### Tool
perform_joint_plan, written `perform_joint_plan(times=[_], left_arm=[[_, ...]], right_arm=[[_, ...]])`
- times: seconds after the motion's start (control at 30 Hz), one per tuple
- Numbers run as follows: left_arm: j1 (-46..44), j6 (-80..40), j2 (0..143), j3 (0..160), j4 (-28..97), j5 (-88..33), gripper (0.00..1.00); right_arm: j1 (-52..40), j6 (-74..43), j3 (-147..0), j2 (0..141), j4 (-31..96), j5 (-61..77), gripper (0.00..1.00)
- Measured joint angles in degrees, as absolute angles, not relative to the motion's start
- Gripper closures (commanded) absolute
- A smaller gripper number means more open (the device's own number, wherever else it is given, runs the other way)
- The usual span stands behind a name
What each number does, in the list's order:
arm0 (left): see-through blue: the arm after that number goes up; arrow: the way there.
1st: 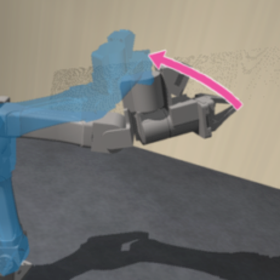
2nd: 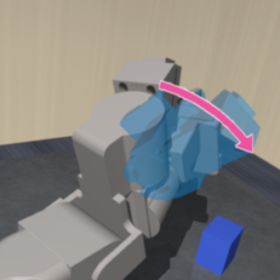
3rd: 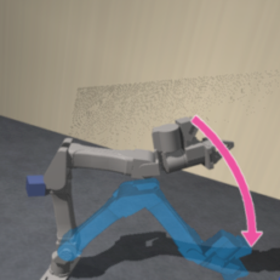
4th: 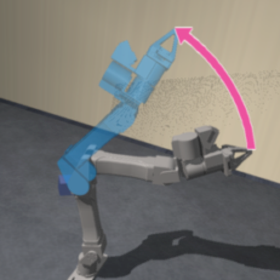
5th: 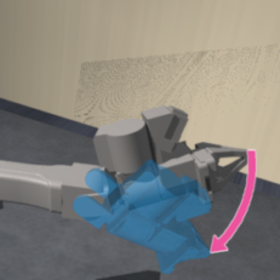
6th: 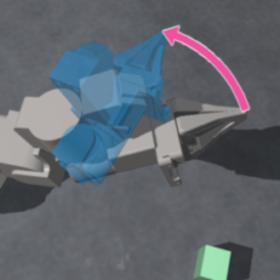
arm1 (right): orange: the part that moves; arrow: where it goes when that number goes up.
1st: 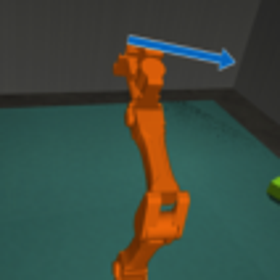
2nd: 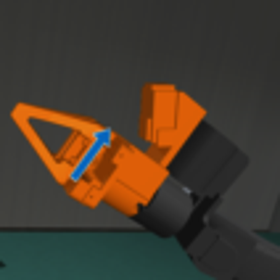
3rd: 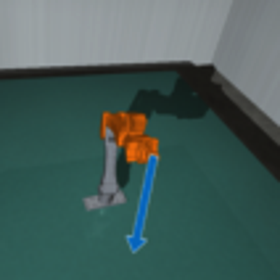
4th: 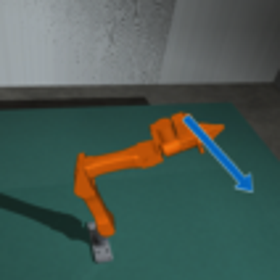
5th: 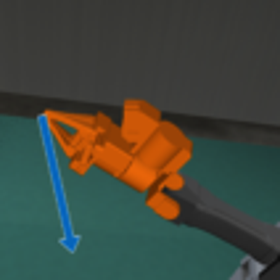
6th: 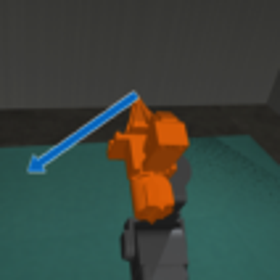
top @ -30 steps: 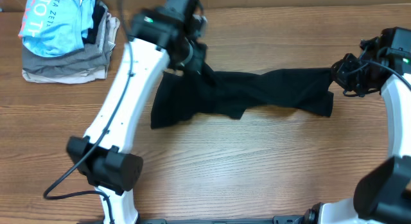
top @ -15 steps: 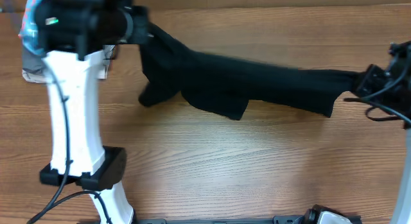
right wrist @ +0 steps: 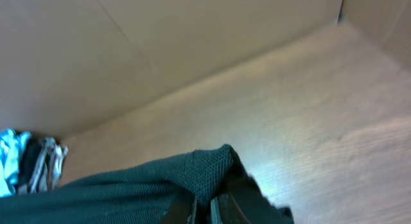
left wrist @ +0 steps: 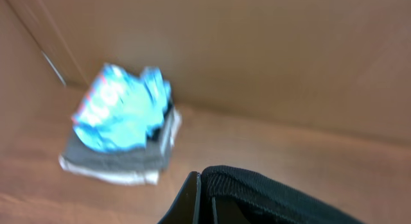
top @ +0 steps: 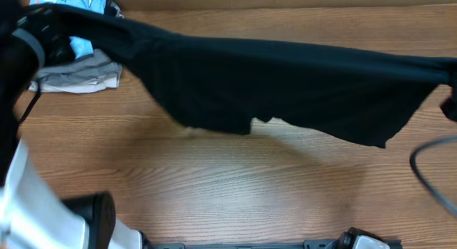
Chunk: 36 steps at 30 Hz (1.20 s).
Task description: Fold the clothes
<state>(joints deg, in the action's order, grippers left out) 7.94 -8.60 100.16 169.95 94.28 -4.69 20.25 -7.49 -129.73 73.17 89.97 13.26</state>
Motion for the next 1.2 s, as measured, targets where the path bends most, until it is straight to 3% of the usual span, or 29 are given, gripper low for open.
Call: perform_joint_plan(times=[0.23, 0.5, 0.9, 1.2], left_arm=[[8.40, -8.58, 88.58, 171.30, 90.37, -1.83, 0.96], [8.69, -8.56, 86.87, 171.17, 91.72, -0.82, 0.96], [8.56, -7.29, 107.85, 164.57, 93.45, -3.49, 0.96], [5.65, -5.74, 126.85, 163.78, 84.12, -5.78, 0.96]], right_arm=[[20.27, -7.46, -140.46, 71.81, 94.35, 11.92, 0.96], [20.27, -6.94, -140.20, 74.04, 97.43, 11.90, 0.96], [20.03, -5.26, -126.63, 88.84, 95.11, 15.79, 0.96], [17.26, -4.78, -117.21, 105.80, 75.68, 18.15, 0.96]])
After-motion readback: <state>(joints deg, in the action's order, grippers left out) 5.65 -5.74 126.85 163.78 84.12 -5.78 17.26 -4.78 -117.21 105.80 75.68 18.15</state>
